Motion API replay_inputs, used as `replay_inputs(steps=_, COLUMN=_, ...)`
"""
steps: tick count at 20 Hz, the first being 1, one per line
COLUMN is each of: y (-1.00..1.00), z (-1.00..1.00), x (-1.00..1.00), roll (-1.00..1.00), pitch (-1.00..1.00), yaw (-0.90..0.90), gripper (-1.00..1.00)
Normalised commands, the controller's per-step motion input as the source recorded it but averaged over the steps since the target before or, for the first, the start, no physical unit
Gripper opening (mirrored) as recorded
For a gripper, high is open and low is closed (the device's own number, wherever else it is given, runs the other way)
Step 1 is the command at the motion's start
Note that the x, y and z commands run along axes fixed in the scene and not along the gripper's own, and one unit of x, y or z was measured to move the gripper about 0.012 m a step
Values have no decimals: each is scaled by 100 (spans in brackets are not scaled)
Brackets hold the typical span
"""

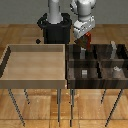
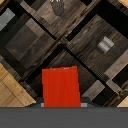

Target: Place the box of cereal into the appropriate compartment.

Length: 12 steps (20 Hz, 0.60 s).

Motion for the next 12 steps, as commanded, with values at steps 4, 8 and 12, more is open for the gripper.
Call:
replay_inputs(steps=4, y=100, z=0, x=0, roll=0, pitch=0, yaw=0, gripper=-100)
replay_inputs(steps=8, y=100, z=0, x=0, roll=0, pitch=0, yaw=0, gripper=-100)
replay_inputs(steps=12, y=100, z=0, x=0, roll=0, pitch=0, yaw=0, gripper=-100)
